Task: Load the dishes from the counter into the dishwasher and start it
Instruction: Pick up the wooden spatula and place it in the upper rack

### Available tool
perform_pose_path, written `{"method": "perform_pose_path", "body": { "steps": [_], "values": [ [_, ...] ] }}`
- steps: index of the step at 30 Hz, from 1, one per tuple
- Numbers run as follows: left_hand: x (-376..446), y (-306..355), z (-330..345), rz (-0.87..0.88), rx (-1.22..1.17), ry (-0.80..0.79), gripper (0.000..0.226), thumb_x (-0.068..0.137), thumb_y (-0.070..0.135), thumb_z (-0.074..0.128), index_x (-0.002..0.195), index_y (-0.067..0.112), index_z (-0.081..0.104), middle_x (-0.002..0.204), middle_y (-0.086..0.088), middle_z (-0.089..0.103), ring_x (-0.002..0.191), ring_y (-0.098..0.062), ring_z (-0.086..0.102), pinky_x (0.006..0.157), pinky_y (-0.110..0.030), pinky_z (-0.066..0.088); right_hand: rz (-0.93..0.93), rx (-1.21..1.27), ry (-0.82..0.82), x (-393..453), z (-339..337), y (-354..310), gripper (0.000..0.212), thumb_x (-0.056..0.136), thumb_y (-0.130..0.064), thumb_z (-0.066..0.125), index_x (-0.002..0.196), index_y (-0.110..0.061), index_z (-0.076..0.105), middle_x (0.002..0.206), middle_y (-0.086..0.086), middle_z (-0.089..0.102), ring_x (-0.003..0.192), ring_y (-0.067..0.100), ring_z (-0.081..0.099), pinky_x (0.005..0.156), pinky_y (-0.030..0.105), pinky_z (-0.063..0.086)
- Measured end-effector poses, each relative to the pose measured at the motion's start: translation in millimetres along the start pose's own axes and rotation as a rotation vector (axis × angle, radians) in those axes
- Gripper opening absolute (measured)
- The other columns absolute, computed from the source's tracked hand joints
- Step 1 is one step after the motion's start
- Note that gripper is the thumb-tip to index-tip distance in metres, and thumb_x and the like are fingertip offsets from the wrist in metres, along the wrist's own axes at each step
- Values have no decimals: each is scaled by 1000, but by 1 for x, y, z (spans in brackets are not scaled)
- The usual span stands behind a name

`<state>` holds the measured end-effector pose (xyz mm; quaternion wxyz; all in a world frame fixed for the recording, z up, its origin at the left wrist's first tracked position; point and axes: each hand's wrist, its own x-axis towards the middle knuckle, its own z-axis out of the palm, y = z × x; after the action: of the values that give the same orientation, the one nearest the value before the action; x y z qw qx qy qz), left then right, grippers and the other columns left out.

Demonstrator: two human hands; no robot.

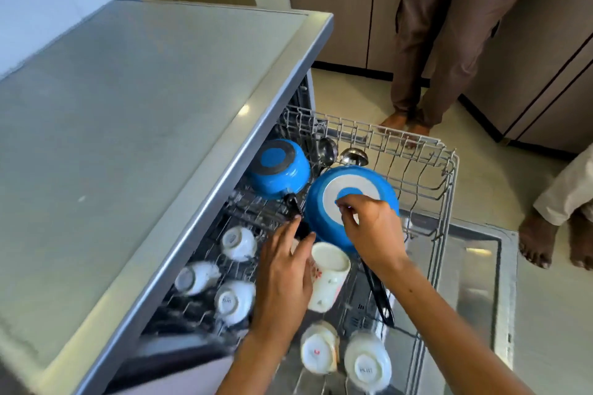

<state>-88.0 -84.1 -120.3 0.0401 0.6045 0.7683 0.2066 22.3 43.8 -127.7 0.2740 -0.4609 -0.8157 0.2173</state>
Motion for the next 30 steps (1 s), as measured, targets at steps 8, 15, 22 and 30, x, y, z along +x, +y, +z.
{"method": "perform_pose_path", "body": {
  "steps": [8, 15, 22, 30],
  "values": [
    [-155, 50, -174, -125, 110, 144, 33, 84, 7, 47, 109, 6, 69, 126, -15, 58, 110, -35, 56, 92, -46, 47, -131, 202, -49, -144, -96, -155, 10, 82, -9, 61, 86, -11, 71, 78, 8, 71, 65, 32, 65, 52, 41, 53],
    [-349, 57, -303, -460, 273, 383, 37, 85, 18, 41, 105, 6, 69, 125, -18, 59, 109, -37, 58, 89, -43, 47, -445, 407, -225, -252, -138, -326, 13, 84, -15, 58, 88, -16, 70, 76, 8, 70, 66, 31, 65, 55, 36, 53],
    [-526, 71, -385, -972, 498, 711, 34, 82, 20, 44, 97, 9, 72, 117, -17, 64, 102, -33, 64, 89, -36, 38, -770, 682, -553, -373, -124, -471, 13, 86, -17, 59, 94, -17, 70, 91, 2, 72, 76, 27, 68, 65, 42, 55],
    [-712, 93, -397, -1550, 662, 849, 33, 83, 28, 45, 97, 16, 72, 114, -11, 66, 101, -30, 63, 90, -38, 44, -1154, 785, -860, -526, -91, -582, 16, 81, -1, 68, 93, -12, 72, 89, 0, 72, 76, 19, 68, 70, 23, 46]
  ]
}}
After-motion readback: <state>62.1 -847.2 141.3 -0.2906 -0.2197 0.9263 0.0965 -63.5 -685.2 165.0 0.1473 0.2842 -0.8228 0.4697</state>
